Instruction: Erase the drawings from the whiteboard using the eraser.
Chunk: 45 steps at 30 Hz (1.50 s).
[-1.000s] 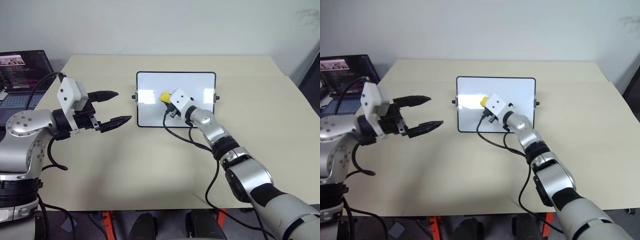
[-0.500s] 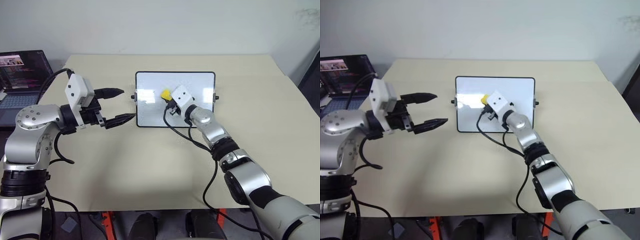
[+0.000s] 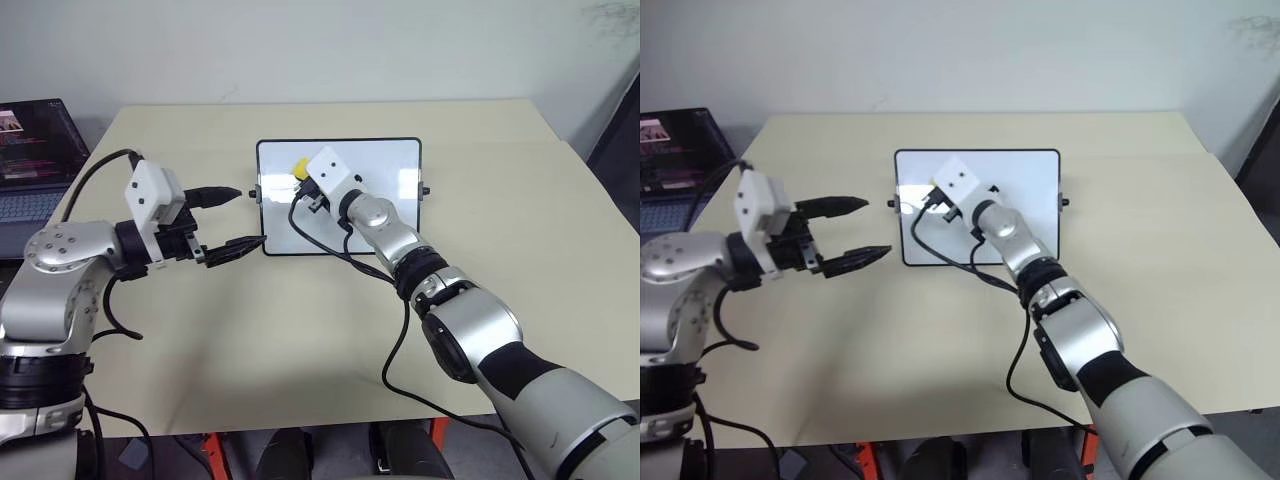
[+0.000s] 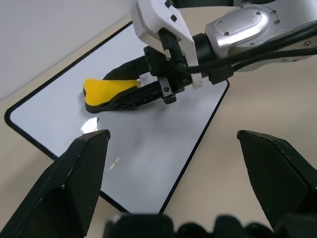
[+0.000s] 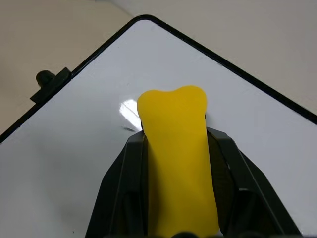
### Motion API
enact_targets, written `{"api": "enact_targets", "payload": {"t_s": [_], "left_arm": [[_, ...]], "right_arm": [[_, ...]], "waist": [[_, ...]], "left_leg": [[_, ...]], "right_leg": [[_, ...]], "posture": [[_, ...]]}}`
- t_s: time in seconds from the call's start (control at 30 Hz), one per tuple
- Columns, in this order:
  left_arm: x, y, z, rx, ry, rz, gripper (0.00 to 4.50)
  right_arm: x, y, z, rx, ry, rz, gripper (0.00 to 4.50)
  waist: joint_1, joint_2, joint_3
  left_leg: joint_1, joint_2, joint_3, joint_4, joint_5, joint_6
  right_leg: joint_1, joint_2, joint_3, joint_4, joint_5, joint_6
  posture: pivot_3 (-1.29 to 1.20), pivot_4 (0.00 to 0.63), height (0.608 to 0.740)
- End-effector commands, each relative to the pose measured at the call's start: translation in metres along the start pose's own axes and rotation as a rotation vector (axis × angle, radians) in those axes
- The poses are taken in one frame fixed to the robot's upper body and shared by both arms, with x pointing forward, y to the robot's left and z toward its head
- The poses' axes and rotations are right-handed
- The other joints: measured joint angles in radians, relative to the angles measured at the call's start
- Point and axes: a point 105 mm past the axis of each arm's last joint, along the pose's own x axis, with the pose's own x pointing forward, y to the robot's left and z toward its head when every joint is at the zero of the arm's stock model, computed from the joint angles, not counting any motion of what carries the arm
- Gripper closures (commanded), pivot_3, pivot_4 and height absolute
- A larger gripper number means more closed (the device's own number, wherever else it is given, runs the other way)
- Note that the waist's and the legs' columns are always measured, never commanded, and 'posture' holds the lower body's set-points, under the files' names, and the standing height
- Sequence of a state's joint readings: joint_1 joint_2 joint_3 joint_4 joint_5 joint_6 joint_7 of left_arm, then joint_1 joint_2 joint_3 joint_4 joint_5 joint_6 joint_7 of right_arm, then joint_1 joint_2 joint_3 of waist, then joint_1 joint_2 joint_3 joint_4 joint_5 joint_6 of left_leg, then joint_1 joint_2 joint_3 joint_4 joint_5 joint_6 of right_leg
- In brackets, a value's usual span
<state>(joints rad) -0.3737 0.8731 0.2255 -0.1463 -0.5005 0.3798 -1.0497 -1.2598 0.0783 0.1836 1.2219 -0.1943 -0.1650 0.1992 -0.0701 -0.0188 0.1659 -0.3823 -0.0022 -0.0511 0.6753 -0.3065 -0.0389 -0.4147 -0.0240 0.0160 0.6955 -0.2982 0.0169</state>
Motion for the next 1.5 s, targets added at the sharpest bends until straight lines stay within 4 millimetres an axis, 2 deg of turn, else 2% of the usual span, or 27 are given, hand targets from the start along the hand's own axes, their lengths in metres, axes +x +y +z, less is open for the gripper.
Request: {"api": "enact_targets", "payload": {"t_s": [0.03,0.3,0.6,0.83,1.0,1.2,1.3,1.5], "left_arm": [[-0.014,0.001,0.018,0.057,-0.015,0.045,0.00],[-0.024,-0.003,0.018,0.054,0.005,0.086,0.00],[-0.019,-0.001,0.018,0.050,-0.005,0.079,0.00],[-0.009,0.001,0.017,0.049,-0.024,0.050,0.00],[-0.002,0.001,0.016,0.045,-0.037,0.025,0.00],[0.009,-0.003,0.014,0.035,-0.064,0.001,0.00],[0.016,-0.015,0.009,0.005,-0.074,-0.035,0.00],[0.028,-0.035,0.003,-0.054,-0.104,-0.089,0.00]], "right_arm": [[0.004,0.011,0.007,-0.039,-0.008,0.028,3.22],[0.002,0.031,-0.001,-0.030,-0.005,0.098,3.22],[-0.006,0.053,-0.022,0.002,0.013,0.183,3.22],[-0.018,0.038,-0.034,0.015,0.003,0.155,3.22],[-0.032,0.016,-0.020,0.071,-0.073,0.112,3.22],[-0.076,-0.013,-0.017,0.142,-0.035,0.082,3.22],[-0.105,-0.029,-0.016,0.226,0.003,0.039,3.22],[-0.170,-0.060,-0.039,0.313,0.175,-0.099,3.22]], "waist": [[-0.003,0.000,0.000],[-0.011,0.000,0.000],[-0.012,0.000,0.000],[-0.007,0.000,0.000],[0.009,0.000,0.000],[0.020,0.000,0.000],[0.022,0.000,0.000],[0.035,0.000,0.000]], "left_leg": [[0.000,0.000,0.000,0.000,0.000,0.000],[0.001,0.000,0.000,0.000,-0.002,0.003],[0.002,0.000,0.000,0.001,-0.002,0.003],[0.003,0.000,-0.001,0.001,-0.002,0.003],[0.003,0.000,-0.001,0.002,-0.002,0.003],[0.000,-0.001,-0.002,0.002,-0.002,0.003],[0.000,-0.001,-0.002,0.001,-0.002,0.003],[0.000,-0.001,-0.002,0.001,-0.002,0.004]], "right_leg": [[0.000,0.000,0.000,0.000,0.000,0.000],[0.000,0.000,0.000,0.001,0.000,0.000],[0.001,0.000,0.000,0.002,0.000,0.000],[0.004,0.000,-0.001,0.002,0.000,0.000],[0.004,0.000,-0.001,0.001,0.000,0.000],[0.003,0.000,-0.001,0.000,0.000,0.000],[0.003,0.000,-0.001,0.000,0.000,0.000],[0.003,0.000,-0.001,0.000,0.000,0.000]], "posture": [[0.00,0.150,0.740],[0.00,0.150,0.740],[0.00,0.150,0.740],[0.00,0.150,0.740],[0.00,0.150,0.740],[0.00,0.150,0.740],[0.00,0.150,0.740],[0.00,0.150,0.740]]}}
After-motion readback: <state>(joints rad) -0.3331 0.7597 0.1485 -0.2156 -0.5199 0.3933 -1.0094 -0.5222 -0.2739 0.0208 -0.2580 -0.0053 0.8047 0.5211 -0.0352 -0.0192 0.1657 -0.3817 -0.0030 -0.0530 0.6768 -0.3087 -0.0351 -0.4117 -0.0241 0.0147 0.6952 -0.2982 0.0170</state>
